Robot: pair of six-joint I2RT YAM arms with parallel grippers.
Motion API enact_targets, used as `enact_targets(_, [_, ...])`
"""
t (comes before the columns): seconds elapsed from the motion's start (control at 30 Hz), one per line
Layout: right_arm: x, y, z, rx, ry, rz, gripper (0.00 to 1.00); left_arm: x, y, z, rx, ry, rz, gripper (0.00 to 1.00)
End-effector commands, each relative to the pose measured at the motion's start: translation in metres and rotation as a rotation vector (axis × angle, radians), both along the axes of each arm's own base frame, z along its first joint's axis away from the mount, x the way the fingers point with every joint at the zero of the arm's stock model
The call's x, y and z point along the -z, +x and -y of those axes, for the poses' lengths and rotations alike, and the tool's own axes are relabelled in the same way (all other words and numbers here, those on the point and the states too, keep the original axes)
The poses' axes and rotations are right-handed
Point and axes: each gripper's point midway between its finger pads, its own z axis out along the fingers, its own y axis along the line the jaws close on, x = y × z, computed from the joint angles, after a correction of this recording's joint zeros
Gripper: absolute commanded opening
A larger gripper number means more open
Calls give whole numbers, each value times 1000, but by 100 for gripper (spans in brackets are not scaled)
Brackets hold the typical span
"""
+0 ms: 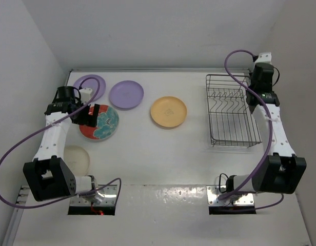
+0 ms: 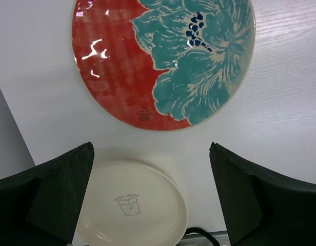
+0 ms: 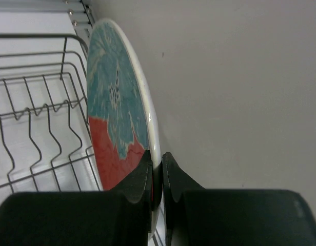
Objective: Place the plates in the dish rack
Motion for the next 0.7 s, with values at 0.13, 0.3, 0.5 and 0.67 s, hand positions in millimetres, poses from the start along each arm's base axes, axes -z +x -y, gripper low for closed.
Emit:
enact_targets(0.13, [-55,17,23,35,-79,286,0,-7,20,-3,1,-21,23,100])
enact_targets(0.3, [-34,23,31,25,-66,275,0,-2,23,-2,6,-33,7,100])
enact_targets(0.5, [-21,40,26,-58,-79,275,0,1,26,-3,6,-35,-4,100])
enact_targets(0.67, [8,51,20,-109,-69,229,0,1,26,-3,6,-35,-4,100])
